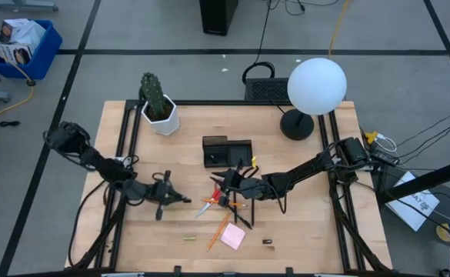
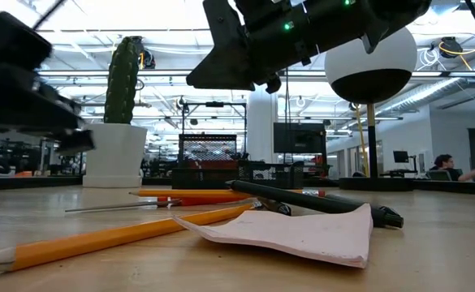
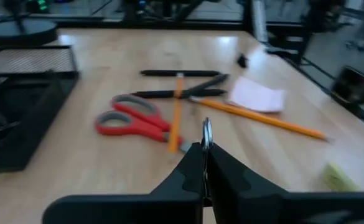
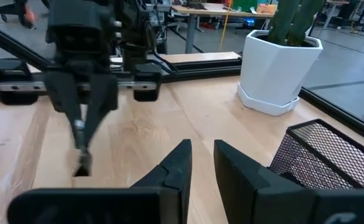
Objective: Pick and place office supplies into organizer
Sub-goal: Put the left black binder clip into the bottom left of the desk organizer
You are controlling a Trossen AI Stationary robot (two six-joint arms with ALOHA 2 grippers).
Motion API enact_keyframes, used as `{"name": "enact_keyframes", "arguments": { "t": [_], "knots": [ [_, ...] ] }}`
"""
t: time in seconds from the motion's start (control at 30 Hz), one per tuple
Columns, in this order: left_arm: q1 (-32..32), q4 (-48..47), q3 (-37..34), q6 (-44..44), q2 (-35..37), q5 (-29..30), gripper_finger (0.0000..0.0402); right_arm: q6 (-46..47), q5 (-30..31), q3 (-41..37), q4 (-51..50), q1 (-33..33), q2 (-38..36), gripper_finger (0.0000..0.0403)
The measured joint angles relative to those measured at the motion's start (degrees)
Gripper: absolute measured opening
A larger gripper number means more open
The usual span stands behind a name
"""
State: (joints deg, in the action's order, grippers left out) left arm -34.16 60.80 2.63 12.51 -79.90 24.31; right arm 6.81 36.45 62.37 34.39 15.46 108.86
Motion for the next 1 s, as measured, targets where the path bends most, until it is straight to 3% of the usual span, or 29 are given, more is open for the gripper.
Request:
{"name": "enact_keyframes", "arguments": {
  "t": [0.3, 0.6, 0.8, 1.0],
  "knots": [
    [13.8, 0.0, 2.9, 2.6, 0.0, -8.8, 0.0013, -0.2, 2.7, 0.0, -7.0, 0.7, -5.5, 0.0061],
    [23.4, -0.9, 10.0, 1.2, 0.0, -11.0, 0.0006, -0.2, 2.8, 0.0, -10.3, 3.4, -10.3, 0.0061],
    [29.6, -14.0, 17.6, -0.2, 0.0, -12.5, 0.0022, -0.9, 2.8, 0.0, -10.3, 4.3, -10.6, 0.0061],
    [35.0, -26.1, 24.0, -2.3, 0.0, -14.0, 0.0006, -1.9, 2.8, 0.0, -10.3, 4.5, -10.6, 0.0061]
  ]
}}
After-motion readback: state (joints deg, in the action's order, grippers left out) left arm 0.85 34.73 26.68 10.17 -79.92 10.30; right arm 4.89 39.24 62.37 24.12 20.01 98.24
